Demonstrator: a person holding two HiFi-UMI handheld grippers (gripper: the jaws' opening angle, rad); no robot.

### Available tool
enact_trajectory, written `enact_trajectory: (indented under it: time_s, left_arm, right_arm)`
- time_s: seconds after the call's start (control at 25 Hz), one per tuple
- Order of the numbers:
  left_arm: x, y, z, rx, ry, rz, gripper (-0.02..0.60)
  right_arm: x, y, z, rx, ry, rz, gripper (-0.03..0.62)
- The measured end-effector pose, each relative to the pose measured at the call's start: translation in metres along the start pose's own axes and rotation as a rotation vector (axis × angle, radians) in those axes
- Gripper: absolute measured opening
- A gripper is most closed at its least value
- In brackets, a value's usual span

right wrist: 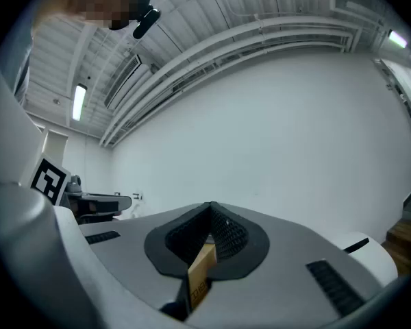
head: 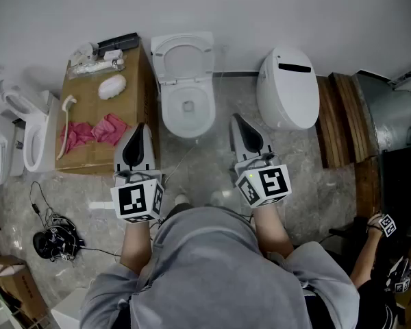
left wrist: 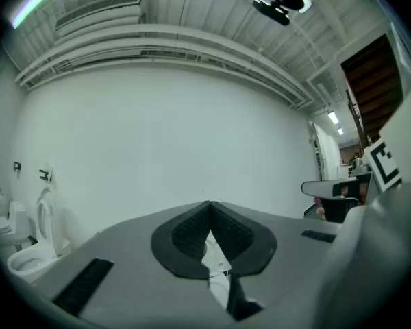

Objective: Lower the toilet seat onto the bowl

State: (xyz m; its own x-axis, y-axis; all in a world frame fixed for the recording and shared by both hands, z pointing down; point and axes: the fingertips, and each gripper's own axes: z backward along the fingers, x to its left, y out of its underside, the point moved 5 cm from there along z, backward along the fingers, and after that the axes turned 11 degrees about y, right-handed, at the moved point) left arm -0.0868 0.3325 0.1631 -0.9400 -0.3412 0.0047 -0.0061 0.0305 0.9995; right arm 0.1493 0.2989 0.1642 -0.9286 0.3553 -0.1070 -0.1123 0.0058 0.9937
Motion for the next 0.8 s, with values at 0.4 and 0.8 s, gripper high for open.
enact_trajectory:
  time_s: [0.4,0.8]
  left_arm:
    - [-0.013,-0.003,-0.017,0.008,-0.010,-0.001,-0.001]
    - [-0.049,0.004,-0.035,0.030,-0.042,0.009,-0.001]
  right_arm:
    - [-0.020,-0.002,-0.005,-0.002,-0.002,0.001,-0.002]
    - [-0.057,0.003,-0.005,0.017,-0.032,-0.015,-0.002]
